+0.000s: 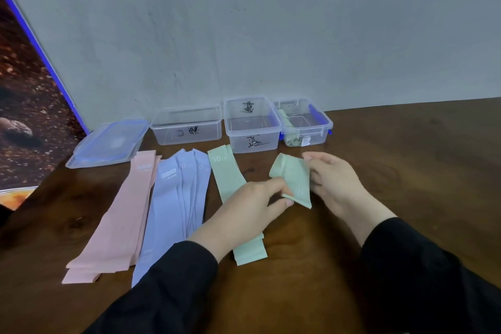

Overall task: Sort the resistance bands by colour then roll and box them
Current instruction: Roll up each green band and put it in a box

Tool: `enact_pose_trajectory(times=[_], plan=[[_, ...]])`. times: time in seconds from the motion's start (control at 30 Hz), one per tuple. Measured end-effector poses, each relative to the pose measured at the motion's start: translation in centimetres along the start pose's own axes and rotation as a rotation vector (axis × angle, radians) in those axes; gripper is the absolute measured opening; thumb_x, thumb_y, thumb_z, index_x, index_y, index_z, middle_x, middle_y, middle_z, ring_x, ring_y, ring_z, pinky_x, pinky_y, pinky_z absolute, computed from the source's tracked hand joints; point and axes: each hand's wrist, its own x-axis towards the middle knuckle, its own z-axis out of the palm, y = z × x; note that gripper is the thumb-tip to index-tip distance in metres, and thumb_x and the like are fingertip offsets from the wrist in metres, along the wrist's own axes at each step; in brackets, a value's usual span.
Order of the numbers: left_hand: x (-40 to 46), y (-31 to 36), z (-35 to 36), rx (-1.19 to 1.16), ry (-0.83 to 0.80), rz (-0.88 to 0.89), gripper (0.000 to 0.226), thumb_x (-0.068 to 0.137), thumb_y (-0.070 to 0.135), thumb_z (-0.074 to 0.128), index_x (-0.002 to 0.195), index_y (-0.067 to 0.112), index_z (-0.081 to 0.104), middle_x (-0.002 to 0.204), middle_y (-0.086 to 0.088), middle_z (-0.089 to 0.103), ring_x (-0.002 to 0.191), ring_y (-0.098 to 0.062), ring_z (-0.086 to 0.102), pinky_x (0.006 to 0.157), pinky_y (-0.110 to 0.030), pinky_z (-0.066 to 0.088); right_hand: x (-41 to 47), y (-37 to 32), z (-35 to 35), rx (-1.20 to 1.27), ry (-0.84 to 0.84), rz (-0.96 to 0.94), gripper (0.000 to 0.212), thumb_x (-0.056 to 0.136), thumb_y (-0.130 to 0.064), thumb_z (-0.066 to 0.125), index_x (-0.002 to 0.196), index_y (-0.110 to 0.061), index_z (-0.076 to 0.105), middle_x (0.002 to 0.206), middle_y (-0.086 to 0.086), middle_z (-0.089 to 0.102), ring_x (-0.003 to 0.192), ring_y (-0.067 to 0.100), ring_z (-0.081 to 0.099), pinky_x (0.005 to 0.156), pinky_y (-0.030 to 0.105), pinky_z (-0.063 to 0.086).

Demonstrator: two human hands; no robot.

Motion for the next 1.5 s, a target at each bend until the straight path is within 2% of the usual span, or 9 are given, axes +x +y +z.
enact_pose_trajectory(times=[0.13,0.33,0.47,0.6,0.67,0.83,1.07,1.23,1.5], plan=[[2.0,0.8,-1.4,-0.105,0.114,0.032,0.008,0.099,0.042,0.056,0.098,0.035,0.060,0.096,0.009,0.069,0.089,-0.010,0.064,0.083,-0.044,0.055,0.9,-3.6,1.5,0.111,-0.047,-0.093,0.018,0.099,-0.003,0.058,0.113,-0.010,0.066,0.111,0.019,0.072,0.095,0.029,0.072,0.092,0.054,0.056],[3.0,1.2,-2.9,-0.101,0.173,0.067,0.010,0.098,0.042,0.057,0.100,0.033,0.062,0.097,0.012,0.068,0.092,-0.006,0.063,0.084,-0.039,0.055,2.2,-7.2,1.8,0.070,-0.045,-0.338,0.020,0.094,0.000,0.059,0.102,-0.015,0.070,0.102,0.006,0.069,0.092,0.023,0.064,0.080,0.039,0.052],[1.8,0.1,-1.5,0.094,-0.026,0.052,0.011,0.098,0.041,0.058,0.097,0.031,0.060,0.077,0.005,0.063,0.065,-0.010,0.058,0.062,-0.032,0.048,1.7,-1.8,-0.4,-0.551,0.003,-0.286,0.029,0.093,-0.017,0.069,0.122,-0.020,0.067,0.090,-0.004,0.064,0.073,0.008,0.061,0.067,0.025,0.052],[1.1,-0.4,0.1,0.407,-0.097,0.123,0.017,0.100,0.041,0.054,0.101,0.028,0.064,0.086,0.009,0.062,0.078,-0.009,0.054,0.083,-0.032,0.043,0.7,2.8,-2.1,-1.040,0.095,-0.319,0.046,0.092,-0.048,0.068,0.134,-0.032,0.057,0.099,-0.009,0.053,0.088,0.010,0.056,0.086,0.037,0.052],[1.1,-0.2,0.4,0.429,-0.044,0.148,0.018,0.099,0.042,0.055,0.102,0.030,0.067,0.090,0.011,0.059,0.083,-0.008,0.053,0.091,-0.034,0.042,0.1,3.6,-2.4,-0.975,0.121,-0.370,0.045,0.092,-0.051,0.065,0.133,-0.034,0.058,0.113,-0.009,0.054,0.102,0.012,0.057,0.095,0.039,0.050],[0.7,1.5,0.5,0.157,0.049,0.050,0.015,0.097,0.045,0.059,0.099,0.031,0.064,0.078,0.015,0.059,0.071,-0.006,0.054,0.063,-0.021,0.037,-0.7,3.6,-2.4,-0.754,-0.066,-0.427,0.043,0.100,-0.042,0.058,0.142,-0.033,0.054,0.138,-0.016,0.053,0.120,0.002,0.057,0.102,0.030,0.049],[-0.8,0.1,0.6,0.229,0.059,0.054,0.028,0.098,0.055,0.049,0.103,0.033,0.066,0.091,0.014,0.066,0.082,-0.005,0.060,0.083,-0.027,0.051,-1.6,4.0,-2.6,-0.874,-0.143,-0.509,0.031,0.102,-0.040,0.056,0.130,-0.032,0.064,0.128,-0.021,0.061,0.119,-0.001,0.055,0.104,0.026,0.046],[-2.4,-1.5,2.1,0.266,0.043,0.211,0.024,0.101,0.043,0.048,0.108,0.033,0.068,0.105,0.019,0.061,0.099,-0.003,0.053,0.100,-0.026,0.038,-4.8,3.8,-3.4,-0.819,-0.306,-0.630,0.007,0.098,-0.026,0.065,0.097,-0.029,0.071,0.101,-0.015,0.064,0.103,0.011,0.062,0.090,0.027,0.049],[-3.2,-2.4,4.0,0.374,0.056,0.319,0.014,0.092,0.039,0.066,0.095,0.030,0.076,0.103,0.012,0.065,0.102,-0.010,0.055,0.101,-0.026,0.023,-7.2,5.4,-5.3,-1.092,-0.515,-0.731,0.015,0.091,-0.049,0.066,0.096,-0.035,0.066,0.108,-0.023,0.058,0.111,0.006,0.054,0.100,0.023,0.033]])
